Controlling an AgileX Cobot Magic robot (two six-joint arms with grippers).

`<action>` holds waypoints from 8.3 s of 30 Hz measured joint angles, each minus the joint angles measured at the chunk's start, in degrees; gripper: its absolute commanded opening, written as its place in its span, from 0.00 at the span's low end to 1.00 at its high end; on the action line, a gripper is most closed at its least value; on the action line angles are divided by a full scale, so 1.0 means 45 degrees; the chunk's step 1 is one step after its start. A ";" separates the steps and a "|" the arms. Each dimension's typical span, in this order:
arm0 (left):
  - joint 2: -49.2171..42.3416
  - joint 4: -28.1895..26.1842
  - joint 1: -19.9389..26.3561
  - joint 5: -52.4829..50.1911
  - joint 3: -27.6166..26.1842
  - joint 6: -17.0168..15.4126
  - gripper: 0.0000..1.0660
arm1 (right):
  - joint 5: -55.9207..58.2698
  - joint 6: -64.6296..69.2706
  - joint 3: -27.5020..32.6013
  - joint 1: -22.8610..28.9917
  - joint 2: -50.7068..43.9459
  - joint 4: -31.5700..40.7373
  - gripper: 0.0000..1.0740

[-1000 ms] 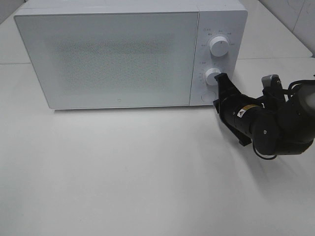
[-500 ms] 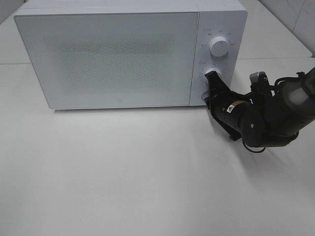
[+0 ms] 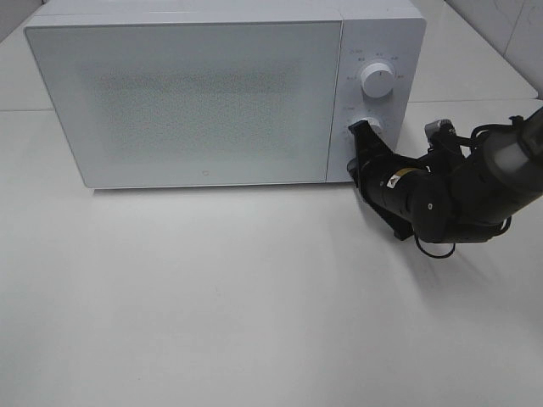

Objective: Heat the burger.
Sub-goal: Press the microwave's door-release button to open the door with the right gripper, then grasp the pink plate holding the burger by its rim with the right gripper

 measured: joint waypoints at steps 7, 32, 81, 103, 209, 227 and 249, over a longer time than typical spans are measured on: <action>0.0000 0.0000 0.0000 0.0000 0.0000 0.0000 0.00 | 0.0280 0.0000 -0.0051 0.0000 -0.0191 0.0051 0.00; 0.0000 0.0000 0.0000 -0.0013 0.0000 0.0000 0.00 | 0.1210 -0.0395 -0.0611 0.0000 -0.0293 0.0331 0.00; 0.0000 0.0000 0.0000 -0.0013 0.0000 0.0000 0.00 | -0.1057 -1.2312 0.3119 -0.0089 -0.3323 -0.5730 0.06; 0.0000 0.0000 0.0000 -0.0013 0.0000 0.0000 0.00 | 1.0810 -1.2745 0.0904 -0.0089 -0.6035 -0.5768 0.09; 0.0000 0.0000 0.0000 -0.0013 0.0000 0.0000 0.00 | 1.5393 -2.2154 -1.1319 0.4163 0.1502 -0.6239 0.58; 0.0000 0.0000 0.0000 -0.0013 0.0000 0.0000 0.00 | 1.5419 -2.0385 -1.1319 0.4163 0.1502 -0.8098 0.65; 0.0000 0.0000 0.0000 -0.0013 0.0000 0.0000 0.00 | 1.5126 -2.0041 -1.1319 0.3985 0.1502 -0.9116 0.65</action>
